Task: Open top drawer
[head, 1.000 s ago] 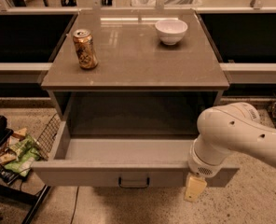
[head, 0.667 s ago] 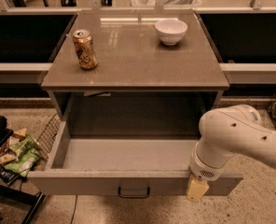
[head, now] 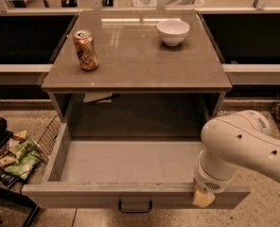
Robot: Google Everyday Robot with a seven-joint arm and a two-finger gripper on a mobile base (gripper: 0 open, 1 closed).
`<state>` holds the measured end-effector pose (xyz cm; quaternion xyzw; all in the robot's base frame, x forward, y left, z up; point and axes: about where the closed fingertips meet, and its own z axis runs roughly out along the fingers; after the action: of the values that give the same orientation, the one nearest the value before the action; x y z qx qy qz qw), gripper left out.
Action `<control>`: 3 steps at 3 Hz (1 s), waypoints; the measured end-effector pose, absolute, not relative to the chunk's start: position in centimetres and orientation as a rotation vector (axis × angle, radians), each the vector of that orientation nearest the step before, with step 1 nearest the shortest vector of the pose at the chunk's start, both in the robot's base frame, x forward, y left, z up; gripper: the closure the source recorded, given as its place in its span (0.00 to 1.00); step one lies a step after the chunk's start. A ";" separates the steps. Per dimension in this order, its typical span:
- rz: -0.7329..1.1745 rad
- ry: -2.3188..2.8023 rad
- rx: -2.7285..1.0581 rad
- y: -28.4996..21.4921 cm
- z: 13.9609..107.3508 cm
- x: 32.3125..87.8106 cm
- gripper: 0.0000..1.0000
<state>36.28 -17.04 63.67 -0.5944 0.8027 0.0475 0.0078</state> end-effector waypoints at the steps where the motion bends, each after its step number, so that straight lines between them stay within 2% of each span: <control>1: 0.146 2.509 -1.859 -17.1 63.7 36.2 0.47; 3: 0.141 2.509 -1.861 -17.1 63.8 36.1 0.01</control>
Offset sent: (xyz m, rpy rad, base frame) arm -0.0005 -0.0001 0.0004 -0.0016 -0.0006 0.0008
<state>36.11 -17.10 63.79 -0.5951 0.8023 0.0451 0.0071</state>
